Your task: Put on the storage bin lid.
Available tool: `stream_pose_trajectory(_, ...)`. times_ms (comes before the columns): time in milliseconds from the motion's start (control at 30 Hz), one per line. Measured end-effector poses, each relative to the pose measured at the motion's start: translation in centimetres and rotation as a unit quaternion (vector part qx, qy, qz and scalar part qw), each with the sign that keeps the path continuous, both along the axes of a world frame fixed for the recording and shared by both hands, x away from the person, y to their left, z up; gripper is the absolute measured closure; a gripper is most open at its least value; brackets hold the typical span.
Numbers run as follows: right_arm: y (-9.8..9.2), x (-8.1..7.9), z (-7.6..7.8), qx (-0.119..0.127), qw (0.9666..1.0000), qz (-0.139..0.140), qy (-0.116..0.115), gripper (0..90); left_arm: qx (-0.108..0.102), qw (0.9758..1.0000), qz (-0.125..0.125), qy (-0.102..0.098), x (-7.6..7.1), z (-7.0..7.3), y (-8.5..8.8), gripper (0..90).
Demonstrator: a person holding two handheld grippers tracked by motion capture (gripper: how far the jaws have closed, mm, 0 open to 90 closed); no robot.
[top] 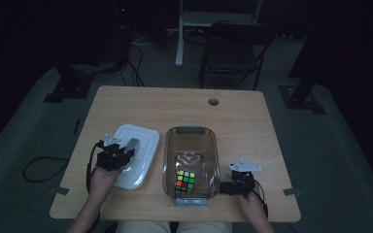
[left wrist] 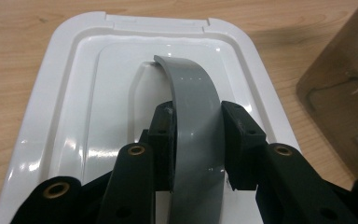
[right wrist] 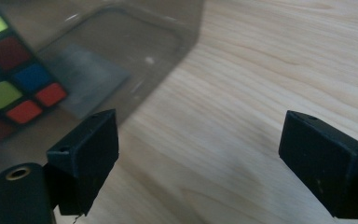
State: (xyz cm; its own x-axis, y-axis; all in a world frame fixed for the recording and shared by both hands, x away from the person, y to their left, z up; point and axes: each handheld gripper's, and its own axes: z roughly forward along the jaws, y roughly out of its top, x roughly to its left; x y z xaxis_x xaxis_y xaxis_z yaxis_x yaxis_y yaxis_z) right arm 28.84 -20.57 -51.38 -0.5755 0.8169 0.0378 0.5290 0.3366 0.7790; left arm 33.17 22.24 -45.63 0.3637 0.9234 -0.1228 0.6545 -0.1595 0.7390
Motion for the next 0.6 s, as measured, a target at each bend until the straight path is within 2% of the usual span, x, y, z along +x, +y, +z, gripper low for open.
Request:
stream_pose_trajectory(100, 0.5, -0.2, 0.1, -0.010, 0.9999, 0.001, -0.004, 12.3, -0.006, 1.0000, 0.004, -0.001, -0.1, 0.6, 0.5, 68.7)
stream_pose_trajectory(267, 0.8, -0.4, 0.1, -0.005, 1.0000, 0.007, -0.003, 12.3, -0.006, 0.9998, 0.010, -0.014, -0.4, 2.2, 1.4, 68.7)
stream_pose_trajectory(333, 1.0, -0.4, 0.1, -0.007, 0.9999, 0.011, -0.004, 12.3, -0.018, 0.9996, 0.010, -0.019, -0.6, 3.0, 2.0, 68.7)
stream_pose_trajectory(367, 1.2, -0.4, 0.0, -0.008, 0.9999, 0.013, -0.004, 12.3, -0.026, 0.9994, 0.009, -0.023, -0.8, 3.4, 2.3, 68.7)
stream_pose_trajectory(467, 1.7, -0.4, 0.0, -0.013, 0.9997, 0.017, -0.008, 12.3, -0.027, 0.9988, 0.011, -0.040, -1.4, 4.8, 2.7, 68.7)
stream_pose_trajectory(500, 1.7, -0.4, 0.0, -0.013, 0.9997, 0.017, -0.008, 12.3, -0.027, 0.9988, 0.011, -0.040, -1.4, 4.8, 2.7, 68.7)
stream_pose_trajectory(533, 1.9, -0.4, 0.0, -0.012, 0.9997, 0.019, -0.006, 12.3, -0.029, 0.9981, 0.010, -0.053, -1.8, 5.8, 2.9, 68.7)
stream_pose_trajectory(600, 2.5, -0.3, 0.1, -0.012, 0.9996, 0.026, -0.007, 12.3, -0.028, 0.9976, 0.007, -0.063, -2.1, 6.7, 2.9, 68.7)
